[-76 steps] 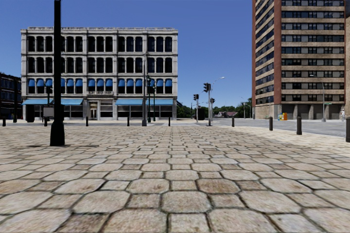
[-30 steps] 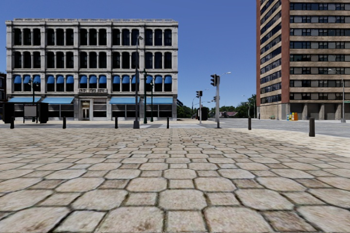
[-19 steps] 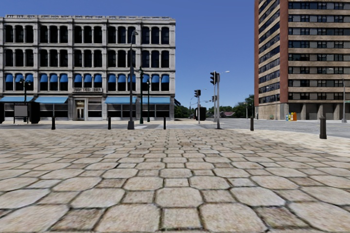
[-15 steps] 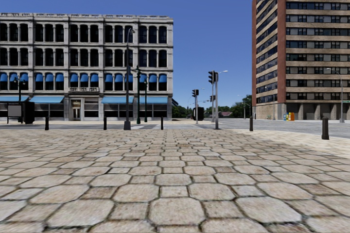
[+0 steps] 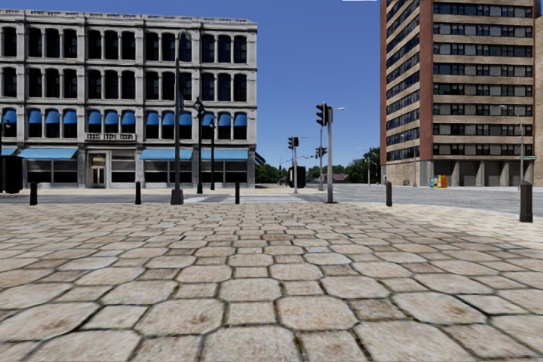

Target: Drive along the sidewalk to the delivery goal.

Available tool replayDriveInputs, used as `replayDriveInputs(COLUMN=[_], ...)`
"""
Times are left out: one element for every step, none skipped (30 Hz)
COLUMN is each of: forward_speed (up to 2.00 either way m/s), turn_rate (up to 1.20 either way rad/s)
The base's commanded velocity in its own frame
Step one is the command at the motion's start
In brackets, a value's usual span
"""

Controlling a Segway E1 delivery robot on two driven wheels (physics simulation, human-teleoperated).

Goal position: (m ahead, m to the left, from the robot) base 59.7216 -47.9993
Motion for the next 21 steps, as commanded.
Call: replayDriveInputs(forward_speed=[2.0,2.0,2.0,2.0,2.0,2.0,2.0,2.0,2.0,2.0,2.0,2.0,2.0,2.0,2.0,2.0,2.0,2.0,2.0,2.0,2.0], turn_rate=[-0.23,-0.23,-0.23,-0.23,-0.23,-0.23,-0.23,-0.23,-0.23,-0.23,-0.23,-0.23,-0.23,-0.23,-0.23,-0.23,-0.23,-0.23,-0.23,-0.23,-0.23])
